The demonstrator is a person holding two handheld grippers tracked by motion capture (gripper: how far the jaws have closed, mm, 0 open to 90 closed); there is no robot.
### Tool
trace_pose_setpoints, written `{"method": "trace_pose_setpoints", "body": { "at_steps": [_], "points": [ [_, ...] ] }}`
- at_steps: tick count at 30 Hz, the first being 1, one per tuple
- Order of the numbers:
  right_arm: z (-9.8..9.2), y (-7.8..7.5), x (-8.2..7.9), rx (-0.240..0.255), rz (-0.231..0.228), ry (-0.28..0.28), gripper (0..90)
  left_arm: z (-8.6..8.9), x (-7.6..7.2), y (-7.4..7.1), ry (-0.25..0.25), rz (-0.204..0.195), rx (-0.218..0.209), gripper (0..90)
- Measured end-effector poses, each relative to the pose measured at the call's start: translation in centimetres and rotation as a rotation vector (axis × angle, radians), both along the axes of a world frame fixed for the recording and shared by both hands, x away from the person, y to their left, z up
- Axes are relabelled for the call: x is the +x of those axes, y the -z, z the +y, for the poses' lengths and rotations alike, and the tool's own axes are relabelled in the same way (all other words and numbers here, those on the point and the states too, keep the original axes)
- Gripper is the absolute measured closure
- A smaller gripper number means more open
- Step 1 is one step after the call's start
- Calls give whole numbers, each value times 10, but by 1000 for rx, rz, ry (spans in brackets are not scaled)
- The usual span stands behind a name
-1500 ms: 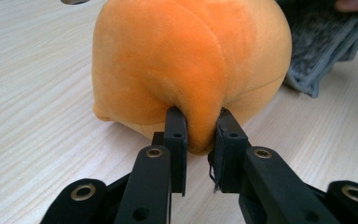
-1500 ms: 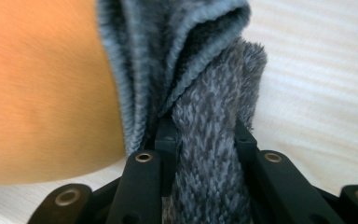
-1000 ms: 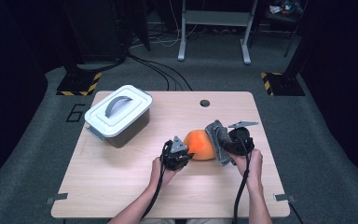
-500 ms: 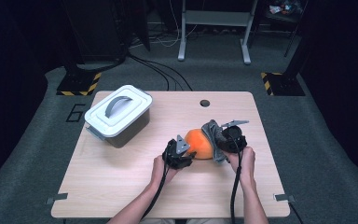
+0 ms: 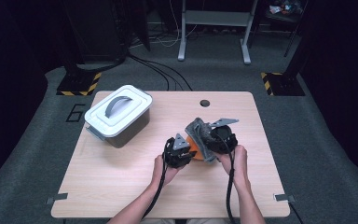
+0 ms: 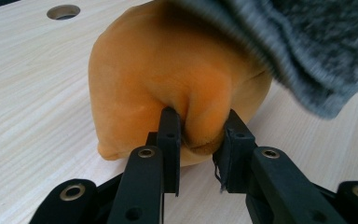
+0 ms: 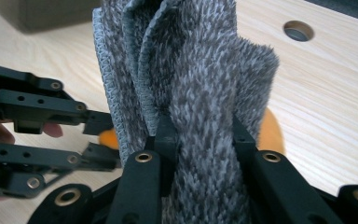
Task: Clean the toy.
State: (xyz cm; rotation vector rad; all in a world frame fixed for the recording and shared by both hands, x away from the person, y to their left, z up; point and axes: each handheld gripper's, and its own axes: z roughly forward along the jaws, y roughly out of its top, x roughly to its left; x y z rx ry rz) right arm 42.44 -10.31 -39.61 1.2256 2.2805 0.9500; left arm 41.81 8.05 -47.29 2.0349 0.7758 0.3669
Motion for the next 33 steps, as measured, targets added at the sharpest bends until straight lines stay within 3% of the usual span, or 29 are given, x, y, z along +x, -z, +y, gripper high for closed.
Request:
{"method": "trace_pose_setpoints", "body": {
  "at_steps": [4, 7, 21, 33],
  "points": [
    [12, 7, 3, -54, -1, -4, 722, 3, 2, 4, -15, 29, -20, 733],
    [12, 10, 4, -52, 2, 12, 724, 7, 4, 6, -14, 27, -15, 733],
    [-33, 26, 14, 5, 35, 119, 724, 9, 7, 9, -28, 35, -37, 733],
    [-61, 52, 28, 30, 137, 224, 722, 9, 8, 10, -28, 46, -35, 732]
  ]
}}
